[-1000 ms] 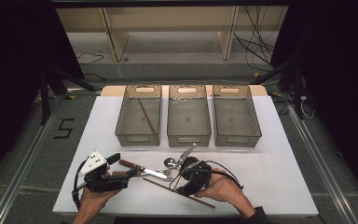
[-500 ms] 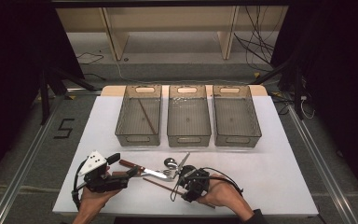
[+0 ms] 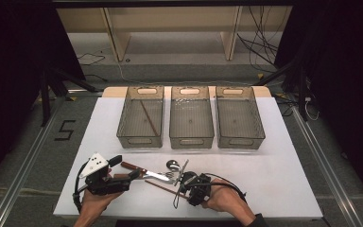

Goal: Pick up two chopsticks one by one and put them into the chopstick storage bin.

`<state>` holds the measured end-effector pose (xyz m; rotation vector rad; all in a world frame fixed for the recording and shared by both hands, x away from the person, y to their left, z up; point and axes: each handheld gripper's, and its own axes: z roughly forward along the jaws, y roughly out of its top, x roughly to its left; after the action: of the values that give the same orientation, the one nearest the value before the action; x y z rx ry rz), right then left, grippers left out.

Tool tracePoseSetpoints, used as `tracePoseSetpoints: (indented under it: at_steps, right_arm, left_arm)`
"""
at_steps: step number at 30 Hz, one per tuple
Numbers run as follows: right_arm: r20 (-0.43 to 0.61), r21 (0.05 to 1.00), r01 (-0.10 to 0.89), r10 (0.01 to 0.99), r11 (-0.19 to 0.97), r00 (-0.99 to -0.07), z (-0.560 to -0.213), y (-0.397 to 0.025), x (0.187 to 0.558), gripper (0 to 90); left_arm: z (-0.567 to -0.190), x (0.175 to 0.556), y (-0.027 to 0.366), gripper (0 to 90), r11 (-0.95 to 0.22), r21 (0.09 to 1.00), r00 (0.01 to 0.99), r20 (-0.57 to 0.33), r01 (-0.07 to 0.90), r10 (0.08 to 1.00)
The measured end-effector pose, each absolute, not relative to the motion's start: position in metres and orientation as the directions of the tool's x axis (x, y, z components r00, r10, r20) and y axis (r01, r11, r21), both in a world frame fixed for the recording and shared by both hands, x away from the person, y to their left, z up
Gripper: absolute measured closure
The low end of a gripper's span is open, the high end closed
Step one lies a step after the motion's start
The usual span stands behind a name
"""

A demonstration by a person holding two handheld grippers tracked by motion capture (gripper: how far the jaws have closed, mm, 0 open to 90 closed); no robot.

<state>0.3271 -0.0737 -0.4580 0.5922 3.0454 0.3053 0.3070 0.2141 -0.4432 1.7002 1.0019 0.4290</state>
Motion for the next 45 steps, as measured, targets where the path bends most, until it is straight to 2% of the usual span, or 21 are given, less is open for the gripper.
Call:
tracePoseSetpoints:
  at_steps: [6,12,22,31,45]
  right_arm:
    - [-0.010,0.180,0.350,0.358,0.919,-0.934,-0.458,-0.069,0.322,83.1]
    - [-0.011,0.167,0.361,0.367,0.918,-0.930,-0.458,-0.067,0.321,84.9]
    - [-0.010,0.162,0.320,0.326,0.933,-0.945,-0.456,-0.069,0.321,85.5]
    - [0.012,0.266,0.334,0.343,0.905,-0.939,-0.435,-0.079,0.328,85.6]
    - [0.009,0.406,0.407,0.442,0.818,-0.897,-0.408,-0.091,0.357,85.6]
  left_arm:
    - [-0.443,0.307,0.214,12.5,-0.080,0.910,0.582,-0.190,0.407,0.791]
    - [-0.443,0.307,0.213,12.6,-0.079,0.910,0.581,-0.191,0.407,0.791]
    - [-0.443,0.307,0.215,12.6,-0.074,0.911,0.578,-0.193,0.406,0.793]
    - [-0.443,0.307,0.214,12.6,-0.075,0.911,0.576,-0.191,0.405,0.795]
    - [-0.443,0.307,0.215,12.5,-0.068,0.914,0.572,-0.191,0.400,0.797]
